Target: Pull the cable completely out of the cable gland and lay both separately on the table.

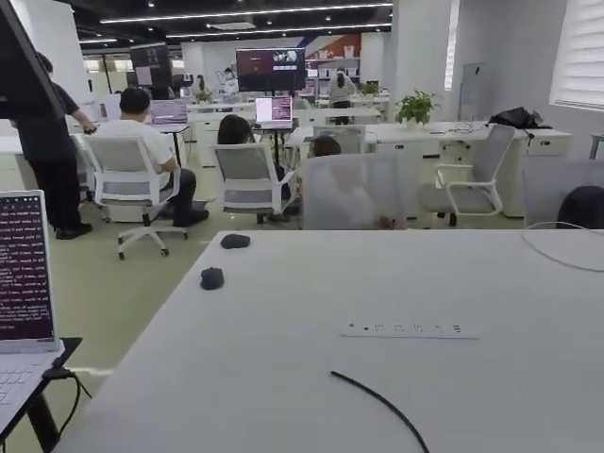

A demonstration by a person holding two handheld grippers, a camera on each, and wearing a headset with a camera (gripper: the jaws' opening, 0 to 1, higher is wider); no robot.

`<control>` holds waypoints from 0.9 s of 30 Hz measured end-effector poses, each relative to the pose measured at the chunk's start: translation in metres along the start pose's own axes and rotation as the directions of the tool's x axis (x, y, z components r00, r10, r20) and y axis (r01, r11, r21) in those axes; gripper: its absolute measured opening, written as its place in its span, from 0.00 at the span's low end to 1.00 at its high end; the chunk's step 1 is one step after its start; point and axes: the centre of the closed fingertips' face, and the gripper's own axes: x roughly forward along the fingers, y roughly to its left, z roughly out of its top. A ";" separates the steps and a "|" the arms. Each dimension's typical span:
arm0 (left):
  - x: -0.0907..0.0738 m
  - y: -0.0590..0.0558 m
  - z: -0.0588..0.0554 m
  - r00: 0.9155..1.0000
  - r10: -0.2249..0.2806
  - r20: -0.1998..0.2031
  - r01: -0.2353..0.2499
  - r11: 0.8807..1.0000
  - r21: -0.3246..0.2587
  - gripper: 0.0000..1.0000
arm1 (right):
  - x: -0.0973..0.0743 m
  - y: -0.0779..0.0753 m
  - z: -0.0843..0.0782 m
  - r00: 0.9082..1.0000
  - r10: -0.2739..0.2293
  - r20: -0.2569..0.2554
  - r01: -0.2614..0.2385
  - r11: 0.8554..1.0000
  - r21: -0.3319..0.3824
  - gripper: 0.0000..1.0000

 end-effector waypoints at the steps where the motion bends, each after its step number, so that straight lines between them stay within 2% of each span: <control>1: 0.000 -0.001 0.001 1.000 -0.005 0.004 0.005 1.000 0.004 0.16 | -0.003 0.002 0.001 1.000 -0.012 0.015 0.012 1.000 0.013 0.01; 8: 0.003 -0.015 0.002 0.998 -0.056 -0.001 0.056 0.998 0.039 0.16 | -0.014 0.014 -0.002 0.997 -0.068 0.043 0.065 0.996 0.058 0.01; 10: 0.000 -0.010 0.005 0.999 -0.042 0.006 0.041 0.996 0.079 0.16 | -0.015 0.014 -0.007 0.996 -0.081 0.033 0.078 0.994 0.071 0.01; 14: -0.006 -0.006 0.012 0.999 -0.032 0.040 0.030 0.997 0.066 0.16 | -0.018 0.010 -0.009 0.994 -0.100 0.040 0.096 0.991 0.093 0.01; 18: -0.008 -0.003 0.015 0.998 -0.009 0.058 0.004 0.997 0.074 0.16 | -0.019 0.004 -0.013 0.994 -0.105 0.005 0.104 0.992 0.072 0.01; 21: -0.008 -0.002 0.017 0.997 -0.005 0.072 -0.001 0.997 0.076 0.16 | -0.020 0.002 -0.009 0.994 -0.108 0.013 0.107 0.992 0.068 0.01; 27: -0.008 -0.002 0.015 0.998 -0.002 0.068 -0.003 0.997 0.076 0.16 | -0.018 0.003 -0.013 0.994 -0.110 0.016 0.108 0.991 0.074 0.01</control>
